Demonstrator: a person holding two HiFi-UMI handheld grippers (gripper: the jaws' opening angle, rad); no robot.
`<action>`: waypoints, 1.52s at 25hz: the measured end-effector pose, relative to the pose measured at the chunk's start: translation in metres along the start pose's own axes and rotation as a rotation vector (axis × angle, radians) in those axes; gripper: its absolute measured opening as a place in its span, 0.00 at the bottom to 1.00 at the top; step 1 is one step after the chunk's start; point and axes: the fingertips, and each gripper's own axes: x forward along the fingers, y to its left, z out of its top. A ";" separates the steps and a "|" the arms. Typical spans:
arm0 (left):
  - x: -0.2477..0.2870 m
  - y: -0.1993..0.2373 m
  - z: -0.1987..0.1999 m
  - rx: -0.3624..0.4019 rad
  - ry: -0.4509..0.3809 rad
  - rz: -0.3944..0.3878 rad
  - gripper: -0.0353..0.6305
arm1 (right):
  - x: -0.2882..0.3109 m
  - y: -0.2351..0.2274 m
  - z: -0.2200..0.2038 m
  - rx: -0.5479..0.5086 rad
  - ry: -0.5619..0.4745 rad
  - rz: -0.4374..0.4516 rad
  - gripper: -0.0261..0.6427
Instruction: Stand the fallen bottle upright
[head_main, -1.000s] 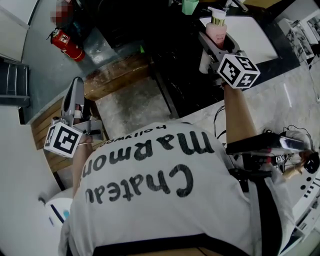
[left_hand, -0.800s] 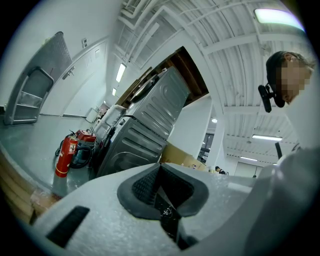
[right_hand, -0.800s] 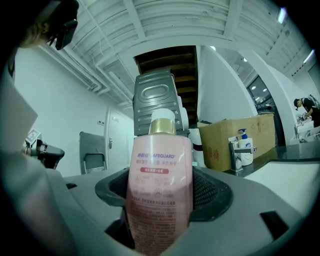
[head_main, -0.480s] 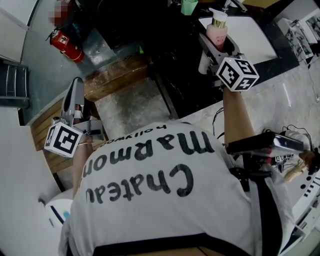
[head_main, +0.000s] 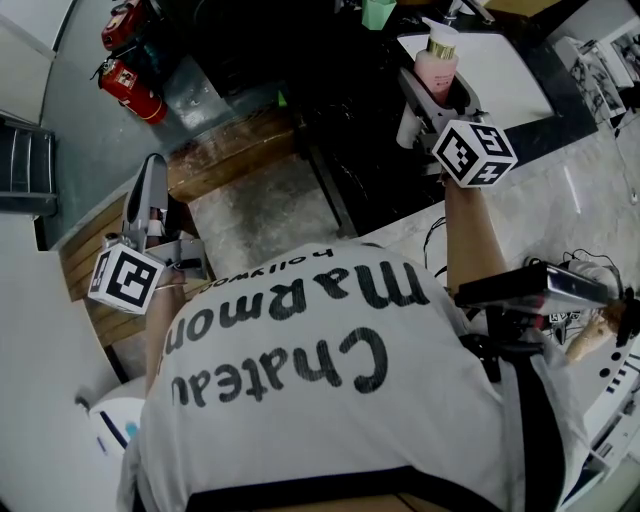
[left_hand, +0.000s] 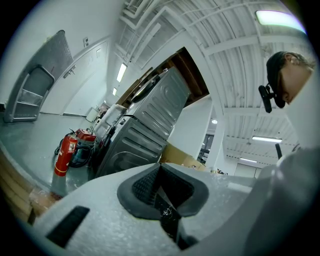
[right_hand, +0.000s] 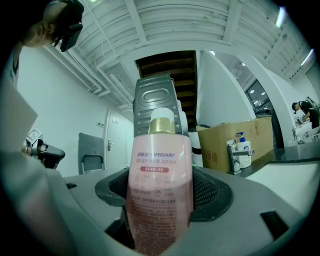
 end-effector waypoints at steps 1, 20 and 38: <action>0.000 0.000 0.000 0.000 0.001 0.001 0.07 | 0.000 0.000 0.000 -0.002 -0.002 0.000 0.51; -0.006 0.002 0.002 -0.024 -0.001 0.003 0.07 | -0.008 0.002 -0.001 -0.021 -0.041 -0.007 0.51; -0.017 0.000 0.001 -0.037 -0.004 -0.003 0.07 | -0.021 0.011 -0.002 -0.025 -0.033 -0.003 0.51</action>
